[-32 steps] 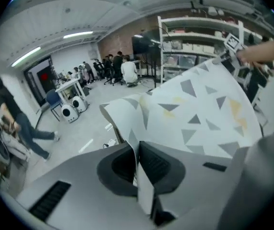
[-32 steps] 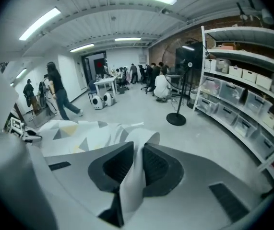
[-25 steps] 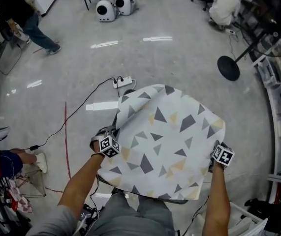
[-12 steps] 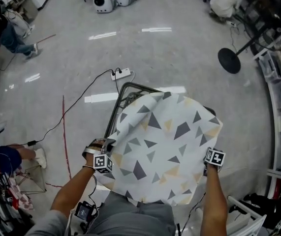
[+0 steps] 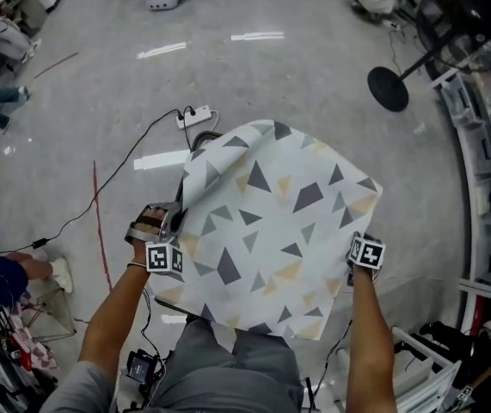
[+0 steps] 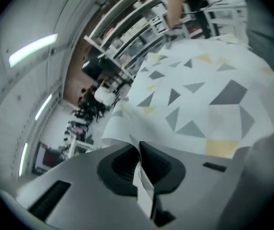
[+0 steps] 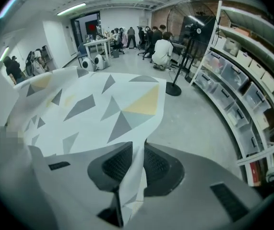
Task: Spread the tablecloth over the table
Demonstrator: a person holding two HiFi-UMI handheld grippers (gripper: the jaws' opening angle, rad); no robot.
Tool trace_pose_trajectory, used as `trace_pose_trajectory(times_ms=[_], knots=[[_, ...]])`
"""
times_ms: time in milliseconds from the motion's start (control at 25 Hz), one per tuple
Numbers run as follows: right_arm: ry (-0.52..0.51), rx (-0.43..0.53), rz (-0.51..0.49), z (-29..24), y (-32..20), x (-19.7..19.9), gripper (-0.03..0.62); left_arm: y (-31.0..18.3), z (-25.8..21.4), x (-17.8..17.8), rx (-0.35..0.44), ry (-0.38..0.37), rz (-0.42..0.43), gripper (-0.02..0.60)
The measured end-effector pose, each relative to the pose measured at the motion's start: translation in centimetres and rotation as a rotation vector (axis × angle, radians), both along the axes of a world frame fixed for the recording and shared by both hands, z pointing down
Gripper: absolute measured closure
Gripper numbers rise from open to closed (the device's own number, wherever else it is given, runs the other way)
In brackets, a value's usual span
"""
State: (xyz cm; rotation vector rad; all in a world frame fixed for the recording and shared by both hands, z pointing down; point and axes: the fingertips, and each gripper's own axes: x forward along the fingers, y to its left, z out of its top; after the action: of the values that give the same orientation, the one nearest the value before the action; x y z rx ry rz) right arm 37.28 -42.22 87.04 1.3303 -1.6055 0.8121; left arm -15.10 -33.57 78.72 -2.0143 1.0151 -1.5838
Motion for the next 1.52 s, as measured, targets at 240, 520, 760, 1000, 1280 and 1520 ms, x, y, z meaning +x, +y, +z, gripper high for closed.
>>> trace_pose_trajectory(times_ms=[240, 520, 760, 1000, 1280, 1520], knots=[[0.047, -0.007, 0.017, 1.0, 2.0, 4.0, 0.522, 8.7, 0.7, 9.8, -0.058, 0.072, 0.203, 0.575], [0.080, -0.034, 0.002, 1.1, -3.7, 5.7, 0.520, -3.9, 7.3, -5.1, -0.333, 0.579, -0.594, 0.548], [0.059, -0.057, 0.032, 1.6, 1.9, 5.0, 0.520, -0.2, 10.7, -7.6, -0.504, 0.783, -0.765, 0.519], [-0.056, -0.142, -0.076, 1.5, 1.7, 2.3, 0.516, -1.1, 8.4, -10.1, -0.420, 0.733, -0.830, 0.523], [-0.166, -0.249, 0.025, 3.9, 4.5, 5.1, 0.511, -0.1, 10.5, -9.2, -0.496, 0.761, -0.906, 0.511], [-0.175, -0.247, 0.049, 4.3, 5.3, 5.3, 0.510, -1.1, 10.8, -9.4, -0.478, 0.750, -0.905, 0.503]])
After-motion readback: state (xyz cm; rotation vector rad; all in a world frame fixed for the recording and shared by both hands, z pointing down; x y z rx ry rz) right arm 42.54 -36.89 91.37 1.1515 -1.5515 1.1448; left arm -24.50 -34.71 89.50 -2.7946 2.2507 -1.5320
